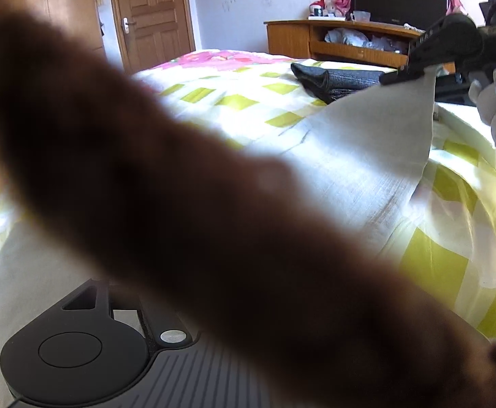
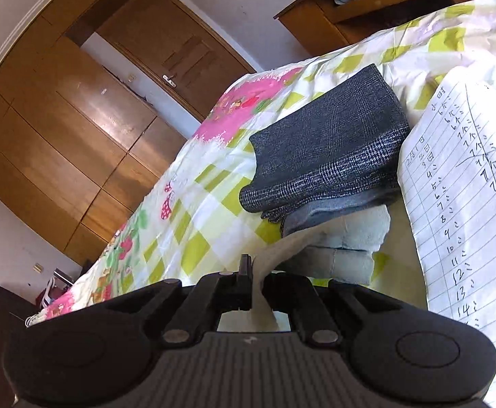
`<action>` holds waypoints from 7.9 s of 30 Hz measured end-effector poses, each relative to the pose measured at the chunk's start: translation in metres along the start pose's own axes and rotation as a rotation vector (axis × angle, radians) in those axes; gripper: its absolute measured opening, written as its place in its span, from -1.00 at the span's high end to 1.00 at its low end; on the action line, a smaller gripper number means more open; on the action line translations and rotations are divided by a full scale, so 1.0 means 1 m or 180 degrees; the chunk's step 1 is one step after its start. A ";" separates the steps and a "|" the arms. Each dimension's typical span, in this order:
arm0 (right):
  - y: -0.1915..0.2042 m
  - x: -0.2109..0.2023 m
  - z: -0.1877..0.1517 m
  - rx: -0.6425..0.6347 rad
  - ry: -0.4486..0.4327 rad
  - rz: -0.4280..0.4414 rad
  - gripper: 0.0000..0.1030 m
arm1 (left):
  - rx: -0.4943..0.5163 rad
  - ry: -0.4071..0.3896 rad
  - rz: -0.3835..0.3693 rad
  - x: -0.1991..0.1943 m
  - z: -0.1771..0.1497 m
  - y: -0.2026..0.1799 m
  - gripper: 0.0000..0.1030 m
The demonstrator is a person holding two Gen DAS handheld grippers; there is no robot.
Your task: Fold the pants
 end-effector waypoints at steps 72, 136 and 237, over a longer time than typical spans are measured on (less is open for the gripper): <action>0.303 -0.014 -0.553 -0.4504 0.1711 0.1525 0.38 | -0.1384 0.0033 0.1272 -0.220 -0.218 0.211 -0.36; 0.188 0.018 -0.226 -0.1043 0.2211 0.0862 0.54 | -0.0139 0.0322 0.0808 -0.110 -0.101 0.131 -0.40; 0.377 0.066 -0.579 -0.3842 0.2562 0.1606 0.15 | -0.2382 -0.0027 0.0881 -0.227 -0.237 0.203 0.62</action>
Point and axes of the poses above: each gripper's, at about its wrist camera, not at the fingertips, and x roughly the way its jaws point, y to its left, z to its top, the point moved 10 cm from there along x, roughly the way its jaws point, and after that the axes turned 7 degrees about x, right-handed, at the moved point
